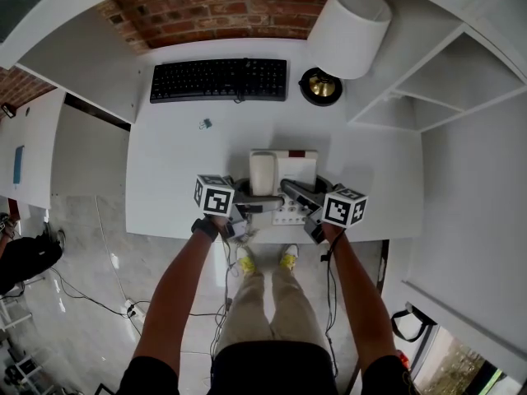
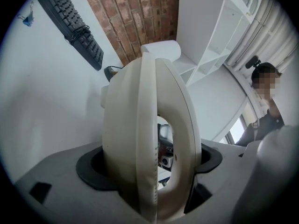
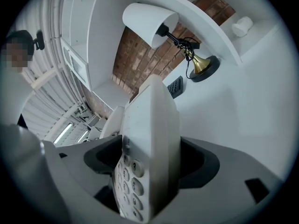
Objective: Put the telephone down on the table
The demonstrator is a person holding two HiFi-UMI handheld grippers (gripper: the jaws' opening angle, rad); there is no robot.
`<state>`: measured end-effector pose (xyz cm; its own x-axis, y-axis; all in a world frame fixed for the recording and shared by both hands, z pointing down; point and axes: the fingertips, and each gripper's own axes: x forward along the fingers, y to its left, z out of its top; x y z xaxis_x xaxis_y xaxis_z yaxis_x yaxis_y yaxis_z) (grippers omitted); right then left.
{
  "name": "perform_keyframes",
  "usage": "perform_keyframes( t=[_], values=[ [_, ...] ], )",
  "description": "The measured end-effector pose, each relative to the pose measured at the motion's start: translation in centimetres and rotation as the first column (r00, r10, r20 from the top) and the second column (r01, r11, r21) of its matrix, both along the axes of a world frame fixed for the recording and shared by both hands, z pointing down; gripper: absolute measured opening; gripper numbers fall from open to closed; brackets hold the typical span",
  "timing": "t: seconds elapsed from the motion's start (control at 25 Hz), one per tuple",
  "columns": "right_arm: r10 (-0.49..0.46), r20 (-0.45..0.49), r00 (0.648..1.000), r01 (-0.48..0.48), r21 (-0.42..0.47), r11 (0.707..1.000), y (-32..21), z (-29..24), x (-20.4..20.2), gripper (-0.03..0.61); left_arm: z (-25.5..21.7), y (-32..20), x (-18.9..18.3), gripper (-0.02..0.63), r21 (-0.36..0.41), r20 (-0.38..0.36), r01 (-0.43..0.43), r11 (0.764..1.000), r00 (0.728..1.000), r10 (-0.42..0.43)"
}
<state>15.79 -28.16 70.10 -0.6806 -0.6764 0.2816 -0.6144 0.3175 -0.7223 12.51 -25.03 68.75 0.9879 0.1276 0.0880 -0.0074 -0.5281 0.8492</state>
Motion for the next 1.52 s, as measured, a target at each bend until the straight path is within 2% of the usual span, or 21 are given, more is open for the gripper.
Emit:
perform_keyframes(
  t=[0.16,0.28,0.32,0.4,0.56,0.76,0.88,1.32,1.52],
  values=[
    [0.016,-0.058,0.998,-0.016,0.005,1.000,0.4,0.3,0.7,0.353,0.4,0.3,0.3,0.454,0.039,0.047,-0.018,0.999,0.999,0.016],
    [0.063,-0.145,0.987,-0.057,0.048,0.997,0.7,0.4,2.1,0.353,0.8,-0.5,0.3,0.456,-0.010,0.068,0.034,0.999,0.997,-0.033],
    [0.079,-0.155,0.985,-0.070,0.060,0.996,0.9,0.4,2.6,0.324,0.9,-0.9,0.3,0.454,-0.034,0.073,0.057,0.998,0.996,-0.055],
    [0.093,-0.139,0.986,-0.084,0.066,0.994,1.2,0.4,3.3,0.249,0.9,-1.0,0.4,0.456,-0.067,0.072,0.071,0.995,0.995,-0.067],
    [0.090,-0.130,0.987,-0.087,0.027,0.996,1.0,0.7,3.4,0.242,1.2,-1.2,0.5,0.456,-0.099,0.092,0.081,0.992,0.993,-0.072],
    [0.081,-0.155,0.985,-0.093,-0.076,0.993,0.3,1.9,3.7,0.233,2.4,-1.8,1.0,0.474,-0.170,0.182,0.112,0.979,0.980,-0.080],
    [0.068,-0.130,0.989,-0.083,-0.112,0.990,0.3,2.2,4.0,0.229,2.6,-1.7,1.2,0.489,-0.173,0.210,0.102,0.980,0.976,-0.065],
    [0.069,-0.092,0.993,-0.081,-0.140,0.987,0.5,2.4,3.9,0.224,2.8,-1.8,1.1,0.503,-0.141,0.301,0.130,0.981,0.950,-0.083],
    [0.068,-0.103,0.992,-0.082,-0.136,0.987,0.5,2.4,4.0,0.224,3.1,-1.9,0.8,0.503,-0.128,0.330,0.143,0.981,0.939,-0.094]
  ],
)
